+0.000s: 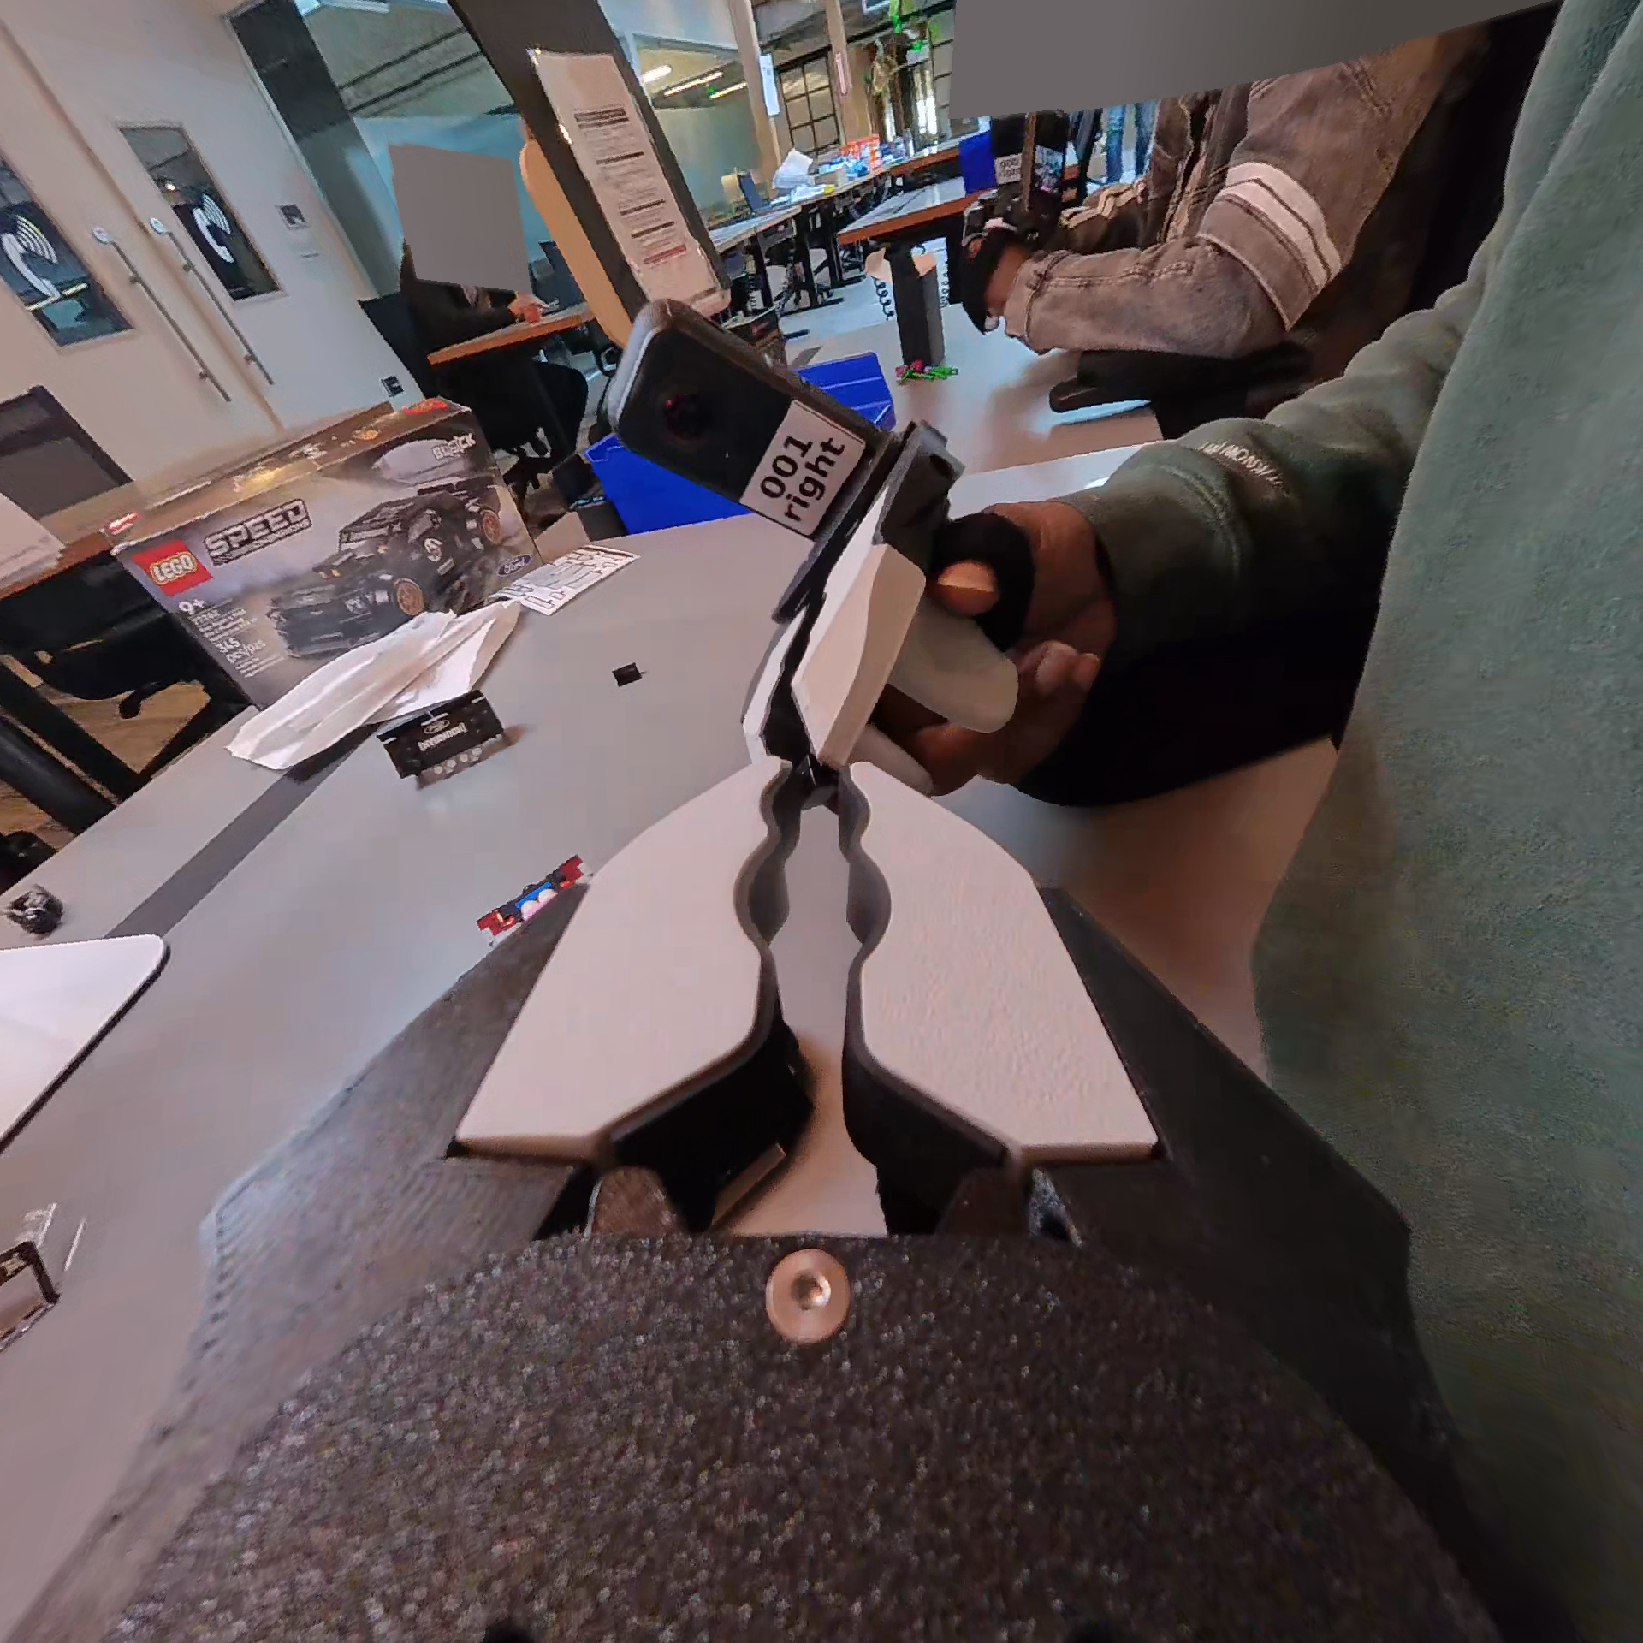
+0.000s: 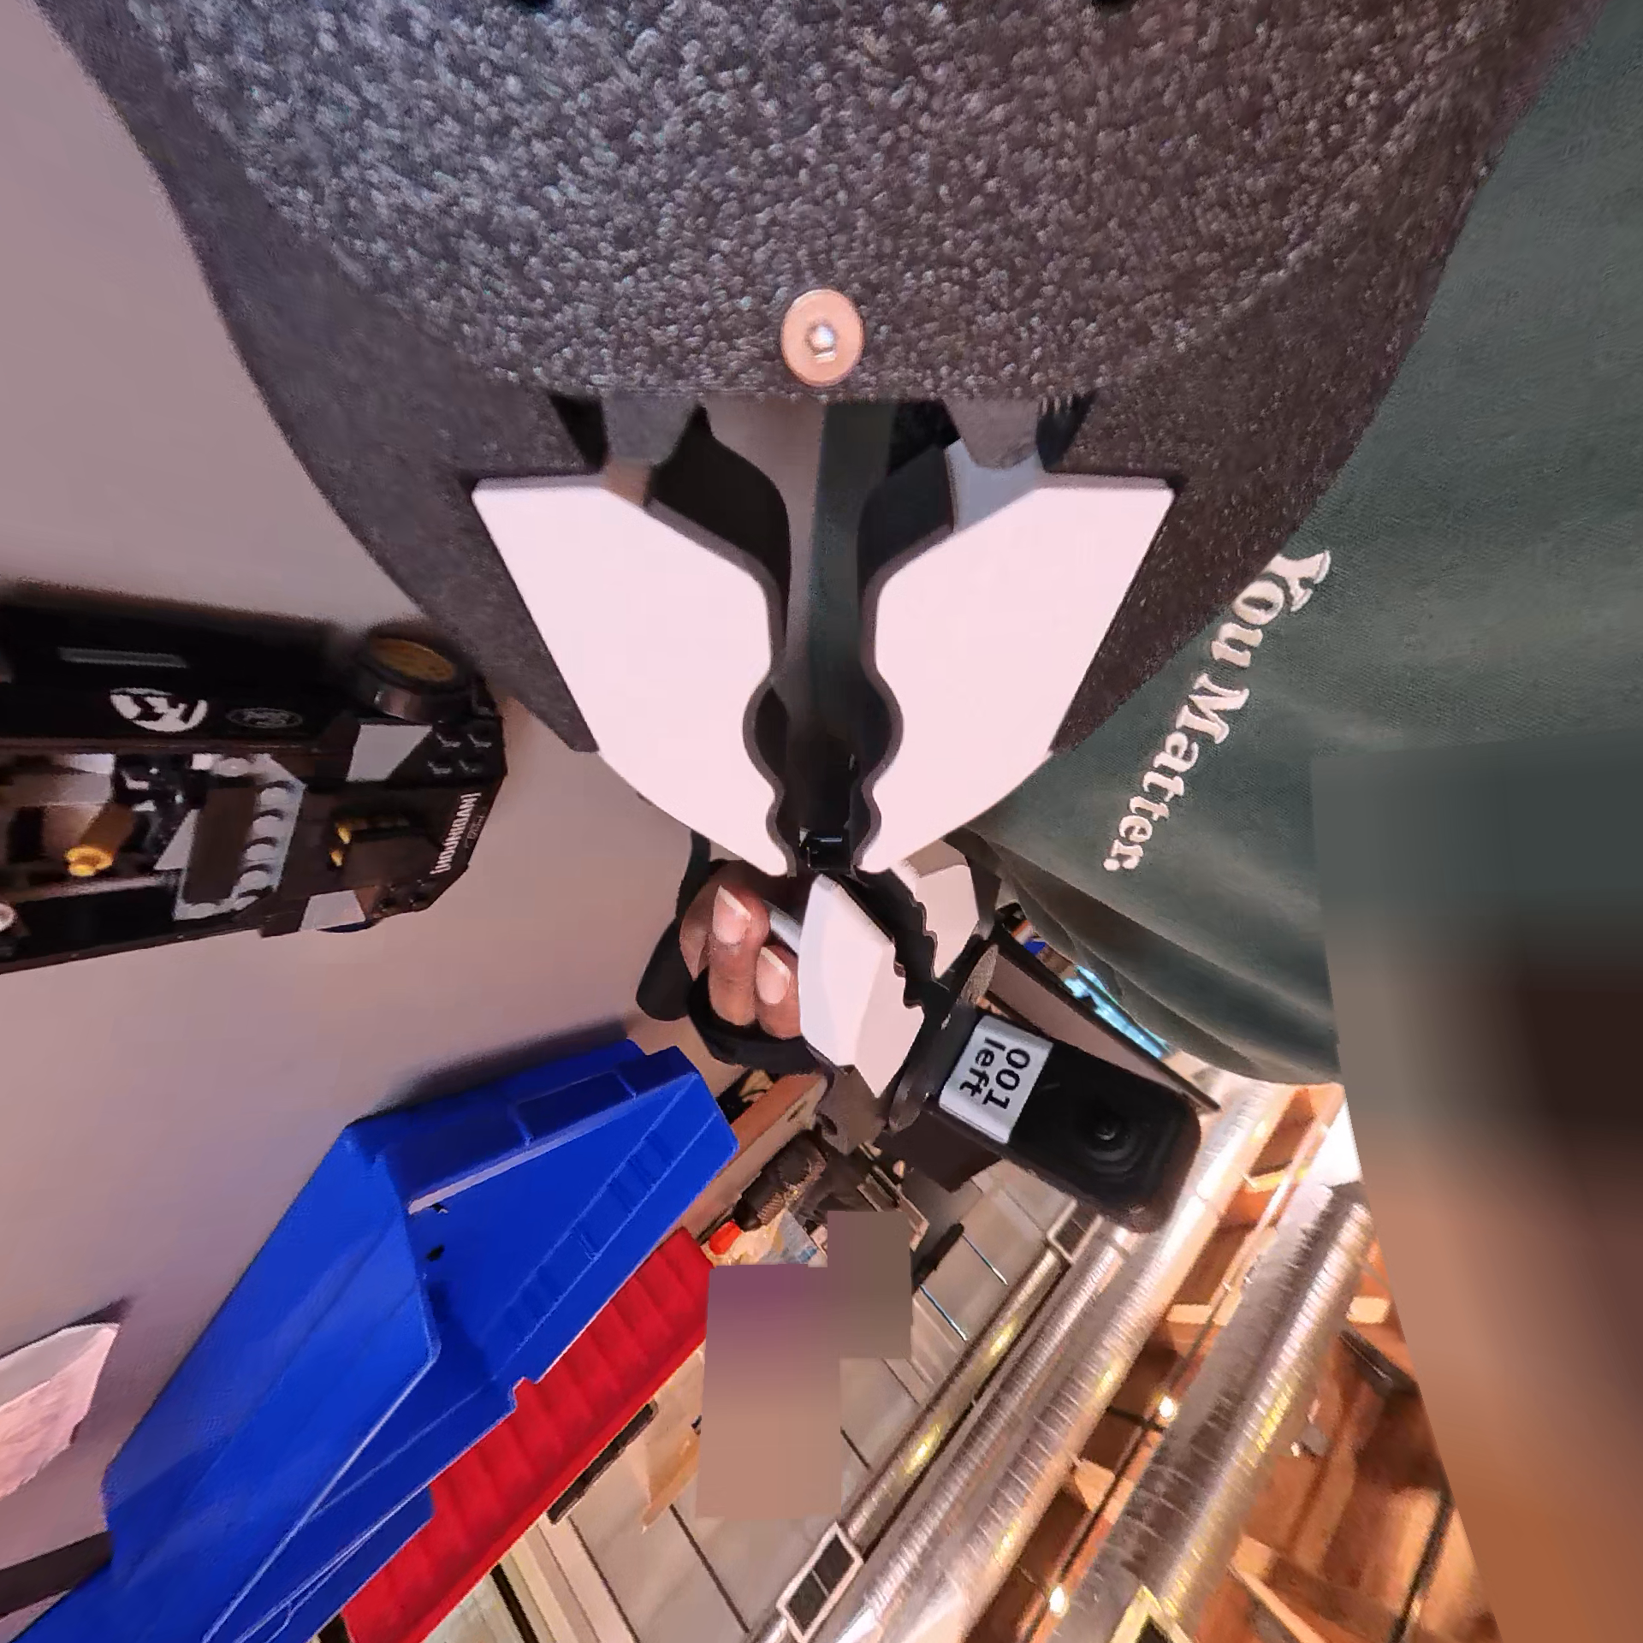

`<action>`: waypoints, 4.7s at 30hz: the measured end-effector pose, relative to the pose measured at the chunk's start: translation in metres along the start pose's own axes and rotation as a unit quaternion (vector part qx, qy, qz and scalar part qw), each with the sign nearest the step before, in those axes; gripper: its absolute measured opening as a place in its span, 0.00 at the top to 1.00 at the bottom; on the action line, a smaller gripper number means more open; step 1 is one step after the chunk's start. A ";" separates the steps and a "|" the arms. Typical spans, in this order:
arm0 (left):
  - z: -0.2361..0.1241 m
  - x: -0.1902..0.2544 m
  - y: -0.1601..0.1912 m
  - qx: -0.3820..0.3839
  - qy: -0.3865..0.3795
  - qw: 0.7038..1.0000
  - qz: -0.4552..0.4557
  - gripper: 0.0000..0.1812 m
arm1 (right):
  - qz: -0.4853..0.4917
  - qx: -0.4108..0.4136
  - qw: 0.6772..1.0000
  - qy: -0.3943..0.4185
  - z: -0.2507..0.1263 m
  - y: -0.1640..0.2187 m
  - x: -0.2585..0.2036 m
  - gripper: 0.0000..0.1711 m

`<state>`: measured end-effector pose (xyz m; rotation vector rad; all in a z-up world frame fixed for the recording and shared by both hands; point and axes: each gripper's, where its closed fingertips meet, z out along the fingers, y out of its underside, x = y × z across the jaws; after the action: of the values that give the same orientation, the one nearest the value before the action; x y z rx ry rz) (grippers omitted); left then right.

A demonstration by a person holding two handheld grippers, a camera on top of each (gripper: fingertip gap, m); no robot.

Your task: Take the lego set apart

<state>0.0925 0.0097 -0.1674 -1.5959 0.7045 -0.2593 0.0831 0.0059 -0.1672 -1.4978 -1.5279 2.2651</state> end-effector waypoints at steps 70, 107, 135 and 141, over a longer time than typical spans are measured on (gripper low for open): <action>-0.210 -0.172 0.141 -0.304 -0.381 0.834 -0.260 0.77 | -0.158 0.056 0.977 0.128 -0.025 -0.008 0.011 0.94; 0.011 0.012 0.015 0.060 0.214 0.766 -0.603 0.94 | -0.421 -0.042 0.881 0.211 -0.005 0.018 0.010 0.94; -0.156 -0.182 0.083 -0.148 -0.308 0.923 -0.179 0.76 | -0.338 0.028 0.854 0.395 -0.063 -0.031 0.067 0.80; -0.063 -0.103 0.051 -0.122 -0.084 0.981 -0.124 0.78 | -0.342 -0.032 0.829 0.442 -0.062 -0.047 0.082 0.80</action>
<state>-0.0379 0.0175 -0.1815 -1.9190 0.4167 -0.2229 0.0613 0.1142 -0.1929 -1.3590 -1.4480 0.9093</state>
